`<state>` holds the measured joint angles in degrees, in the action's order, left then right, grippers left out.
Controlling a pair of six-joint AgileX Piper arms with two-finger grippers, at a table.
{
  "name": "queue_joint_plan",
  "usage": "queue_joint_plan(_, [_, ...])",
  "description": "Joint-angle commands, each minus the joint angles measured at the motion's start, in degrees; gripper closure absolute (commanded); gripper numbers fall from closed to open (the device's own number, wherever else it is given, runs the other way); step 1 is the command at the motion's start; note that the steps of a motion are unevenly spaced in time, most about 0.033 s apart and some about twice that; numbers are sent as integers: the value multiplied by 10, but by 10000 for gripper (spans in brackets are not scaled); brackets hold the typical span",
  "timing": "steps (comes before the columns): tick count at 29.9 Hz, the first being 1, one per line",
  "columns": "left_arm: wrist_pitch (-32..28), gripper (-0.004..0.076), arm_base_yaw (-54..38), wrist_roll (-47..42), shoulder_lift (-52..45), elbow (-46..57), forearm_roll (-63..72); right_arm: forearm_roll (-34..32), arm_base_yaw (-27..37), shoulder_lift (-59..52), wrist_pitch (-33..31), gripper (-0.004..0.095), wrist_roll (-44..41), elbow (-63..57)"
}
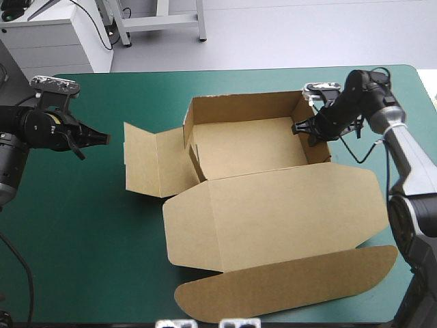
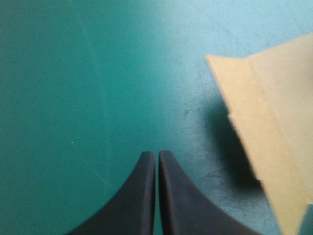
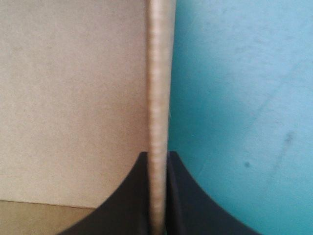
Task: Fold the box
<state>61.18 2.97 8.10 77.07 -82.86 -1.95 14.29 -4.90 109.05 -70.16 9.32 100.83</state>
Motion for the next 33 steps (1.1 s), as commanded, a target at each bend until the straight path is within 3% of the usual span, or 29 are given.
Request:
queue_joint_plan(1, [-22,716,1,-33,-16,-14,-44,49,31,-89,-15,928,36,-17])
queue_joint_plan(11, [-16,716,1,-50,21,2,-37,108,92,-185,-10,928,100,-82])
queue_joint_plan(16, [-126,716,1,-48,45,69,61,126,99,-198,-7,928,109,-82])
queue_joint_plan(20, [-196,716,1,-11,65,102,218,127,99,-198,-2,927,105,-82])
queue_joint_plan(27, [-171,716,1,173,106,105,482,127,99,-198,3,926,101,-82])
queue_joint_plan(33, [-75,716,1,287,117,105,661,121,99,-198,22,925,83,-82])
